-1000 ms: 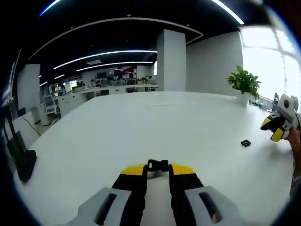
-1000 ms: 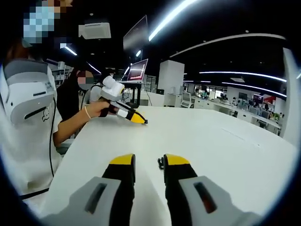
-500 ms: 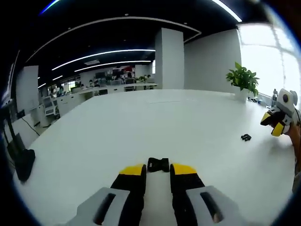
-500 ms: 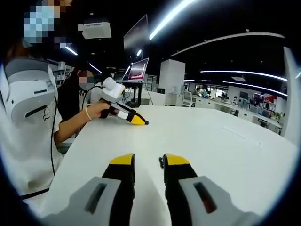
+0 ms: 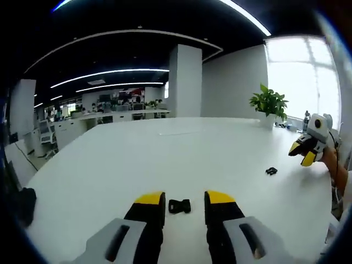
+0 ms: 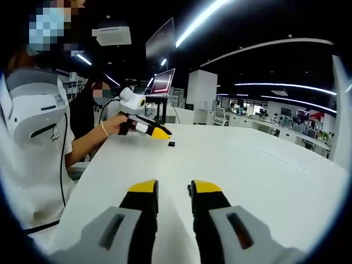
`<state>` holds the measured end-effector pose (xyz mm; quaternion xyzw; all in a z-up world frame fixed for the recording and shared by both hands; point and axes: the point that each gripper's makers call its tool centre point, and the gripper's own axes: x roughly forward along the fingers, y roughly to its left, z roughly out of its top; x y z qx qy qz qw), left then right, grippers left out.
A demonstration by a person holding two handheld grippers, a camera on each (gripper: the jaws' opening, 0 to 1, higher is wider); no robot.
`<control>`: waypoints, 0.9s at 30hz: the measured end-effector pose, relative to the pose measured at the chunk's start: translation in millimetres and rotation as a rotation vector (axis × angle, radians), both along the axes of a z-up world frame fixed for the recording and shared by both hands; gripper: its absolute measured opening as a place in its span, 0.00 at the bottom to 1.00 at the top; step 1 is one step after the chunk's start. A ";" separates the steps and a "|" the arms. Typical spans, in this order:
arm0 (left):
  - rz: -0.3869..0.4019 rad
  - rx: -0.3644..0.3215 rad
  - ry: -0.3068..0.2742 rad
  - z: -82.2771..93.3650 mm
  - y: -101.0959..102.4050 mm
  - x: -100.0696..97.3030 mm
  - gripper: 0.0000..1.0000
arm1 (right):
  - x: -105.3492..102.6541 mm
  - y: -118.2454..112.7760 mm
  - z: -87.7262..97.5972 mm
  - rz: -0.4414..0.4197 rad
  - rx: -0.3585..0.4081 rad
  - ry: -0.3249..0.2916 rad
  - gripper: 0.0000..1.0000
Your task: Snap the two parts of the plastic buckle together until the buckle closes and remains connected.
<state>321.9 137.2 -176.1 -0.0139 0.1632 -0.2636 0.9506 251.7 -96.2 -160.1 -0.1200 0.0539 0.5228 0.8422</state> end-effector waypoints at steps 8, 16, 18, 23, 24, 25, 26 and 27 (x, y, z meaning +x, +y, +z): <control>-0.086 -0.007 -0.011 15.9 11.5 -2.7 0.27 | -0.9 0.9 1.1 -0.001 0.002 -0.005 0.23; -0.208 -0.004 -0.004 25.9 6.4 -5.0 0.27 | -1.8 2.1 0.8 0.004 -0.004 -0.004 0.23; -0.224 0.000 0.001 26.3 6.2 -3.4 0.26 | -2.0 2.4 1.0 0.005 -0.004 -0.004 0.23; -0.267 0.082 -0.009 23.4 4.3 1.0 0.26 | -1.9 2.1 0.5 0.003 -0.008 -0.004 0.23; -0.271 0.084 -0.008 23.2 3.2 1.8 0.26 | -1.6 1.9 0.5 0.001 -0.008 -0.003 0.23; -0.282 0.092 -0.012 22.6 2.0 2.6 0.26 | -1.3 1.7 0.6 0.000 -0.007 -0.002 0.23; -0.288 0.099 -0.016 22.1 1.6 3.7 0.26 | -1.0 1.6 0.6 0.000 -0.006 -0.002 0.23; -0.297 0.112 -0.021 20.7 1.2 5.6 0.26 | -0.7 1.6 0.5 -0.001 -0.005 -0.001 0.23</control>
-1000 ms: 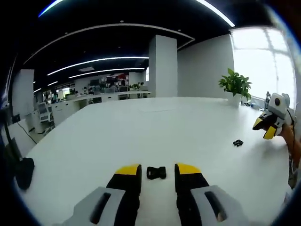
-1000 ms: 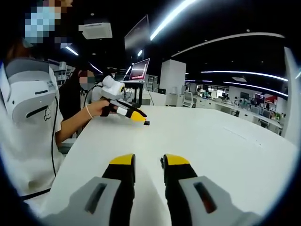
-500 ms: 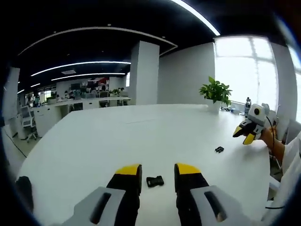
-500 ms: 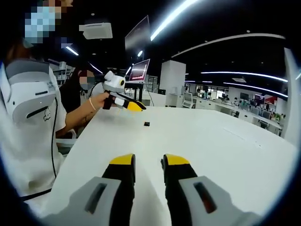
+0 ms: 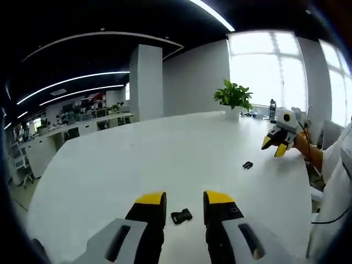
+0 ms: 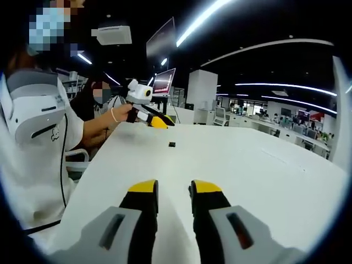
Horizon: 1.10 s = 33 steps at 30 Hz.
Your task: Snap the two parts of the plastic buckle together until the buckle closes and remains connected.
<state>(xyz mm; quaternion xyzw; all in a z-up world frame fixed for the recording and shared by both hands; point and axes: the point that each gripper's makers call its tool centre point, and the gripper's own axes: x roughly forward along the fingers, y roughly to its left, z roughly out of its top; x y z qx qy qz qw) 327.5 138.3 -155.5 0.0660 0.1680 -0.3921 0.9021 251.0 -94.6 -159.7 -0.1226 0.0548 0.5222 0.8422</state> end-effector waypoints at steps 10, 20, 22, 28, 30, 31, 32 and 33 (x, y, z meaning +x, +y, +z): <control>-0.159 0.000 -0.029 1.1 -10.7 1.2 0.26 | 0.5 -1.5 -0.8 -0.005 -0.004 0.005 0.23; -0.301 0.051 -0.045 -7.1 -7.1 -0.6 0.24 | 0.5 -3.0 -1.5 -0.010 -0.010 0.005 0.23; -0.327 0.062 -0.038 -11.7 -7.0 1.1 0.24 | 1.0 -2.5 -1.2 -0.009 -0.011 0.004 0.23; -0.418 0.099 -0.017 -25.7 -9.7 1.6 0.27 | 1.5 -0.2 1.4 -0.003 -0.005 -0.001 0.23; -0.429 0.108 -0.014 -28.5 -10.5 2.4 0.30 | 1.4 -0.8 1.3 -0.005 -0.006 -0.001 0.23; -0.451 0.113 -0.013 -29.8 -11.9 0.0 0.32 | 1.3 -1.3 1.0 -0.006 -0.007 -0.001 0.23; -0.460 0.117 -0.013 -30.8 -13.0 -0.3 0.32 | 1.4 -2.0 0.6 -0.007 -0.006 0.001 0.23; -0.462 0.124 -0.010 -31.9 -13.5 0.4 0.33 | 1.5 -2.5 0.2 -0.009 -0.005 0.002 0.23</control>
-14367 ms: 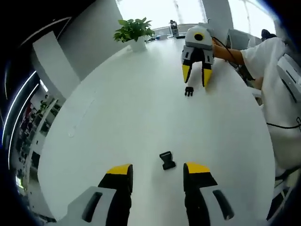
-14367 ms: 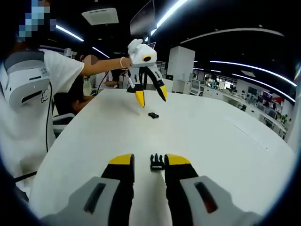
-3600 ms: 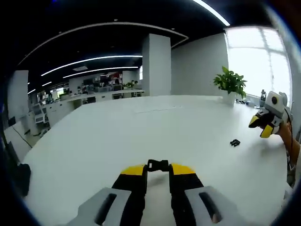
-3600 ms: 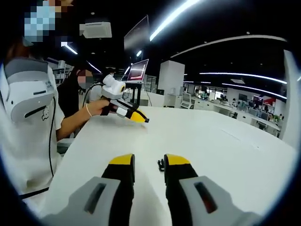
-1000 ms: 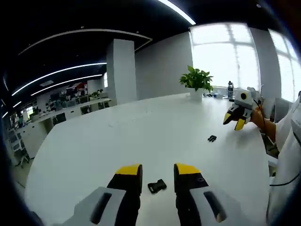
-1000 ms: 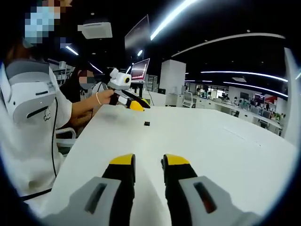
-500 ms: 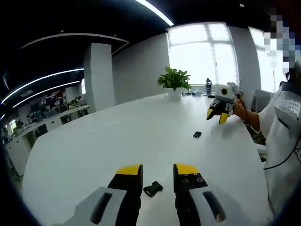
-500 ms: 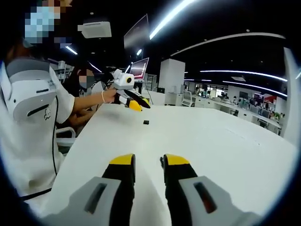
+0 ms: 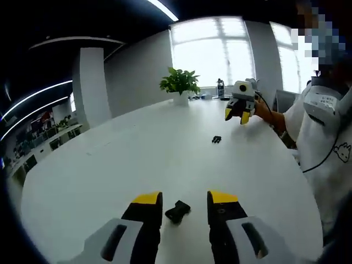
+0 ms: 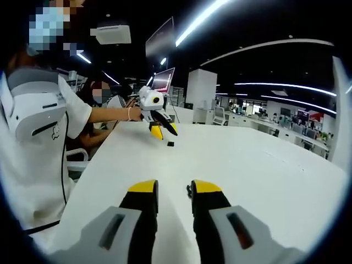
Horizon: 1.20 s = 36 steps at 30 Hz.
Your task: Snap the two parts of the plastic buckle together until the buckle closes and remains connected.
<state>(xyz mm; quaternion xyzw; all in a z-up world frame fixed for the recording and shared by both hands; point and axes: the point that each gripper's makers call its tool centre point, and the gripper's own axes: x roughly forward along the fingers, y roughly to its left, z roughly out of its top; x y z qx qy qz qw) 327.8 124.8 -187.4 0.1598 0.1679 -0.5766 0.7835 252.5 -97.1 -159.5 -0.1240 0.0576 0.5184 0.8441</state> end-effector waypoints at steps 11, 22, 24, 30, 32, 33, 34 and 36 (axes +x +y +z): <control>-0.098 -0.017 0.052 -9.1 -0.2 -1.8 0.41 | -1.0 -5.2 -2.3 -0.009 -0.004 0.005 0.23; -0.111 0.008 0.099 -22.8 0.8 3.3 0.34 | -0.6 -5.4 -1.2 -0.014 0.001 0.003 0.23; -0.117 -0.002 0.098 -20.7 3.2 3.6 0.30 | -0.3 -5.0 -1.6 -0.013 0.002 0.004 0.23; -0.126 -0.019 0.101 -14.0 9.7 3.5 0.27 | -0.7 -4.6 -2.5 -0.011 0.001 0.007 0.23; -0.123 -0.023 0.098 -13.6 10.2 3.7 0.24 | -0.2 -5.5 -2.8 -0.013 0.000 0.007 0.23; -0.122 -0.025 0.099 -12.4 11.8 3.5 0.21 | 0.2 -6.0 -2.8 -0.014 0.000 0.007 0.23; -0.125 -0.027 0.095 -13.1 10.9 4.0 0.18 | 0.6 -6.4 -2.9 -0.015 0.001 0.008 0.23; -0.127 -0.030 0.092 -13.7 9.5 2.8 0.16 | 1.3 -6.8 -3.5 -0.015 0.001 0.010 0.23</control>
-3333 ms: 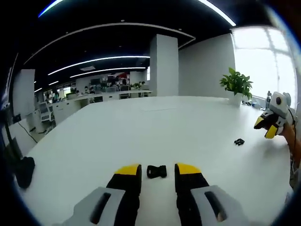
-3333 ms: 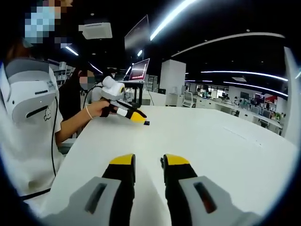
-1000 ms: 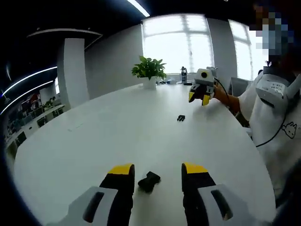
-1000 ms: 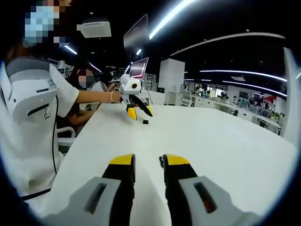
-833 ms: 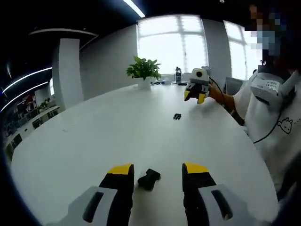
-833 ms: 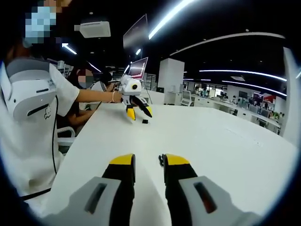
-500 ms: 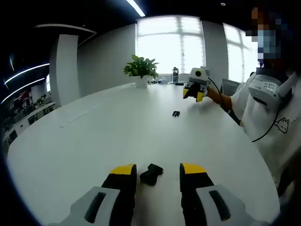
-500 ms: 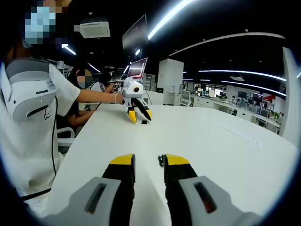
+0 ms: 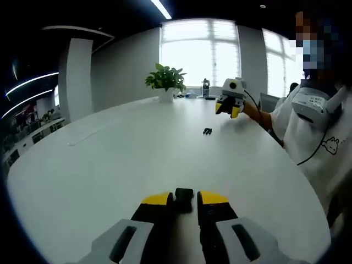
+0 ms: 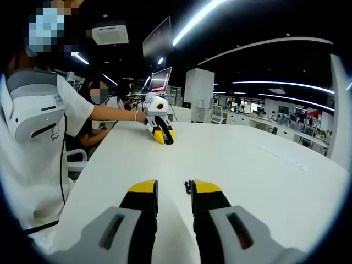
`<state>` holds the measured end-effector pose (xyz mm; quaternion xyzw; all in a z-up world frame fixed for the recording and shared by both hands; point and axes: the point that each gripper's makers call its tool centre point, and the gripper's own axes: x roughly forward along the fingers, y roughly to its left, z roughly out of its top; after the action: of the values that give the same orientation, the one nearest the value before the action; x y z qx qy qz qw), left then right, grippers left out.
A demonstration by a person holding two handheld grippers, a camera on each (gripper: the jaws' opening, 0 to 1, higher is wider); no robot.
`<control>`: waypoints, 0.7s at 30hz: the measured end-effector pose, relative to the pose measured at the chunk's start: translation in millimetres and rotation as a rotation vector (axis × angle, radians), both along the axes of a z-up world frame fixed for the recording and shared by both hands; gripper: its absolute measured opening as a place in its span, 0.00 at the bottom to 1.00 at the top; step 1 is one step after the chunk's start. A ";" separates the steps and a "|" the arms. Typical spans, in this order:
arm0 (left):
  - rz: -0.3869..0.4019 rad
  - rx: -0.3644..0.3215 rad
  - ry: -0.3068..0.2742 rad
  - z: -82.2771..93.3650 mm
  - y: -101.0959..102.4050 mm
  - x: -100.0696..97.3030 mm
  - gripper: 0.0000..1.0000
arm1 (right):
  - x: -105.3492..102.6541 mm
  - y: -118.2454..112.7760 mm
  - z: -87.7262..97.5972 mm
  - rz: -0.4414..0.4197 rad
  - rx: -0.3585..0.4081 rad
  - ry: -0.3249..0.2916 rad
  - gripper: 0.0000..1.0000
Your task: Snap the two parts of the plastic buckle together until the buckle closes and remains connected.
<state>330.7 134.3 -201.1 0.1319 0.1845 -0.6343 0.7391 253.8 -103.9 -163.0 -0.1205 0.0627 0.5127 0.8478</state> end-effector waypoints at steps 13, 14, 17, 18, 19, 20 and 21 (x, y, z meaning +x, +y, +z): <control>0.029 -0.011 0.036 -4.2 -10.5 -1.4 0.12 | 11.7 4.0 -3.1 0.013 -0.025 0.009 0.23; 0.029 -0.013 0.035 -4.3 -11.2 -1.3 0.12 | 12.6 4.0 -3.8 0.013 -0.029 0.010 0.23; 0.024 -0.026 0.038 -3.3 -14.8 -2.4 0.12 | 17.2 4.5 -6.4 0.013 -0.035 0.020 0.23; 0.023 -0.030 0.040 -3.0 -16.3 -1.7 0.12 | 18.6 5.0 -7.5 0.012 -0.037 0.025 0.23; 0.022 -0.034 0.040 -1.8 -17.4 -2.4 0.12 | 19.9 5.4 -8.5 0.012 -0.040 0.027 0.23; 0.019 -0.044 0.039 -0.2 -20.3 -2.9 0.12 | 21.6 5.6 -9.3 0.011 -0.041 0.028 0.23; 0.020 -0.049 0.041 1.0 -22.0 -3.1 0.12 | 22.7 5.7 -9.7 0.011 -0.040 0.028 0.23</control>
<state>327.5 112.3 -200.1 0.0988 0.1851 -0.6339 0.7444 276.5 -98.2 -172.6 -0.1305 0.0841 0.5177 0.8413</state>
